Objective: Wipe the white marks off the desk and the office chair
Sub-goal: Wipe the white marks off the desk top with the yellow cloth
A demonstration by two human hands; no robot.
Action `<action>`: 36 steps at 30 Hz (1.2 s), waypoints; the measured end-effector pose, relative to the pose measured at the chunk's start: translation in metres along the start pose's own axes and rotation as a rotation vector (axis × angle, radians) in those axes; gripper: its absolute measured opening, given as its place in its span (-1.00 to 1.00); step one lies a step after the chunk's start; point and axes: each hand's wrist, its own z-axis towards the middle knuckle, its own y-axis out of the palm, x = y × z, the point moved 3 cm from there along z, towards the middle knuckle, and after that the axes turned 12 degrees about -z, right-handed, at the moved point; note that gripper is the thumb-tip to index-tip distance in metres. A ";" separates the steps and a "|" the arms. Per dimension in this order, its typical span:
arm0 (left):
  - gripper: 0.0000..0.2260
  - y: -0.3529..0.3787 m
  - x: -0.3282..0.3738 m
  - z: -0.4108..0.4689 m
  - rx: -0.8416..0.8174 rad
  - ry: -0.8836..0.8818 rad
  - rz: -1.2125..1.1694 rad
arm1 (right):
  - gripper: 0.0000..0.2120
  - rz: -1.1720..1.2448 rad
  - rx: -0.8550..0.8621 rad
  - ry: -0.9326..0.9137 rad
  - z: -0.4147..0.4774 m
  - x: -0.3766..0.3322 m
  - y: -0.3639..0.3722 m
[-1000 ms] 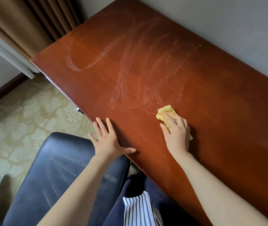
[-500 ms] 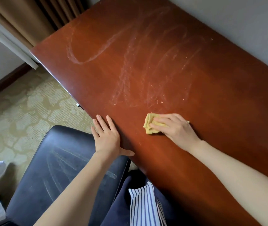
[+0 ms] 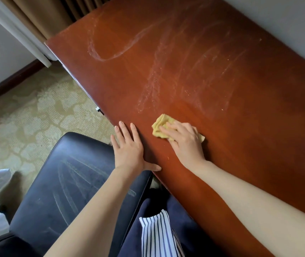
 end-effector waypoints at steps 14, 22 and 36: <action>-0.09 0.002 -0.050 -0.033 0.230 0.160 -0.332 | -0.74 -0.005 -0.262 -0.961 -0.071 0.025 -0.027; -0.20 0.014 -0.074 -0.063 0.274 0.055 -0.390 | -0.72 0.065 -0.312 -0.876 0.018 -0.026 0.005; -0.28 0.018 -0.075 -0.076 0.221 0.059 -0.468 | -0.62 0.074 -0.208 -0.226 0.011 -0.059 0.021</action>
